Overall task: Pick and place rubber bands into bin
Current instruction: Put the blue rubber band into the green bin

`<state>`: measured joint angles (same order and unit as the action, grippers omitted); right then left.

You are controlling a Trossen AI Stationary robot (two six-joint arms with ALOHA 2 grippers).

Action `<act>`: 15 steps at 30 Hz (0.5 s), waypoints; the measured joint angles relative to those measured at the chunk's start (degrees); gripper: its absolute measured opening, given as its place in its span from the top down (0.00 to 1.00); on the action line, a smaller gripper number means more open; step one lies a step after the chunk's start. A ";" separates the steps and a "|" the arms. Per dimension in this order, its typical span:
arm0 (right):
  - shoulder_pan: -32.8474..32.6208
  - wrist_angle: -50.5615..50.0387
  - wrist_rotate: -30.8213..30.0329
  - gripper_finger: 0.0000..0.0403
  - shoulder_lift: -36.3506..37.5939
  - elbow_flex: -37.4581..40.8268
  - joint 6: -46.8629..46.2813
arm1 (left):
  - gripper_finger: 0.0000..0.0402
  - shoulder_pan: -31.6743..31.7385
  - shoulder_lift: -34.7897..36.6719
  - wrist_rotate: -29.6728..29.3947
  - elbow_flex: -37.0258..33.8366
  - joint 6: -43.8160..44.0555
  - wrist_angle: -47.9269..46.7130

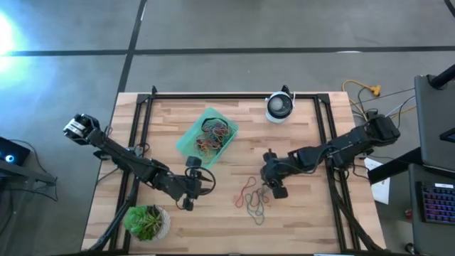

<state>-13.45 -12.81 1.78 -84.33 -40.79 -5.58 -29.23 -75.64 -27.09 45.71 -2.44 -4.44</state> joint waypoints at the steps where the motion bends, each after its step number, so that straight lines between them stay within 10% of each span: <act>1: -0.47 0.62 -0.02 0.72 -0.05 0.58 -0.76 | 0.69 0.00 0.00 0.00 -0.02 0.00 -0.06; 15: -5.06 11.65 -0.23 0.74 -1.29 4.55 -3.99 | 0.69 0.00 0.00 0.01 -0.11 0.00 -0.05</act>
<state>-18.51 -1.16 1.55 -85.63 -36.24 -9.58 -29.23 -75.64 -27.08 45.60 -2.44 -4.49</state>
